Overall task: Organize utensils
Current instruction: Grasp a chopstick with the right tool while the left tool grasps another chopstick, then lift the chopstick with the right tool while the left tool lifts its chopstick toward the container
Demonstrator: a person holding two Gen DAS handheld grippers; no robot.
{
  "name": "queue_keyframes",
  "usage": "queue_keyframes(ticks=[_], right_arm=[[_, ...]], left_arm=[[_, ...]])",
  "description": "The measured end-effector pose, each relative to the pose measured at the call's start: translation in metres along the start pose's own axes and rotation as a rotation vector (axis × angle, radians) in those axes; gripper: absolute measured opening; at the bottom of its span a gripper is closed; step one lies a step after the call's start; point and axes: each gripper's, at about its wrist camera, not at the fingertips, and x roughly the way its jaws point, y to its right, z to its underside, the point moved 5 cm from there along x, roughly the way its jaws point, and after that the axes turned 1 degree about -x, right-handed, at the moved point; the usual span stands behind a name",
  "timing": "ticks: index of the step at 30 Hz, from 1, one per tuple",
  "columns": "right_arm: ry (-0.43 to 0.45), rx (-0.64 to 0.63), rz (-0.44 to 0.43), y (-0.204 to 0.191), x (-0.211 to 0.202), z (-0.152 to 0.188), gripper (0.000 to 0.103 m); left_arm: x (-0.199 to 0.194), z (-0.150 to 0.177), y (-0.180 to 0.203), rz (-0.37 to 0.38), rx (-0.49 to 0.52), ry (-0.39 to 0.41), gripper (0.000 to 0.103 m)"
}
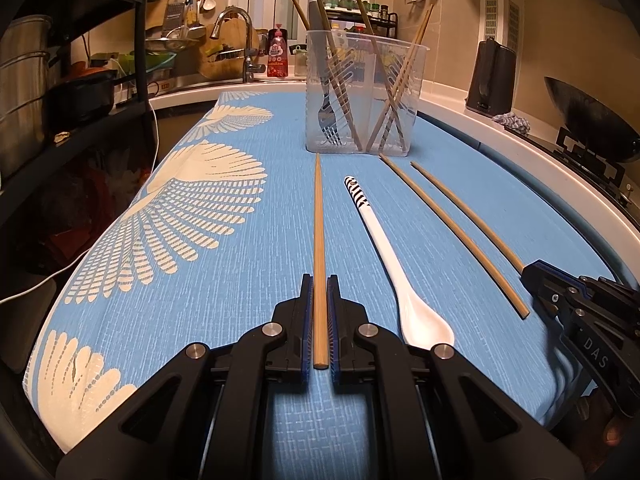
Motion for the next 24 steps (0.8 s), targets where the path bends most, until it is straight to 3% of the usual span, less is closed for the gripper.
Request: queue_keyframes(ticks=[13,24], right_arm=[[0.004,0.013,0.001,0.0,-0.014,-0.009,0.006],[0.074,-0.006,0.0,-0.004,-0.058,-0.029,0.006]], left_arm=[[-0.006,-0.002,-0.004,0.001,0.0,-0.003,0.007],[-0.041,-0.014,-0.01,-0.001,-0.001,0.068,0.007]])
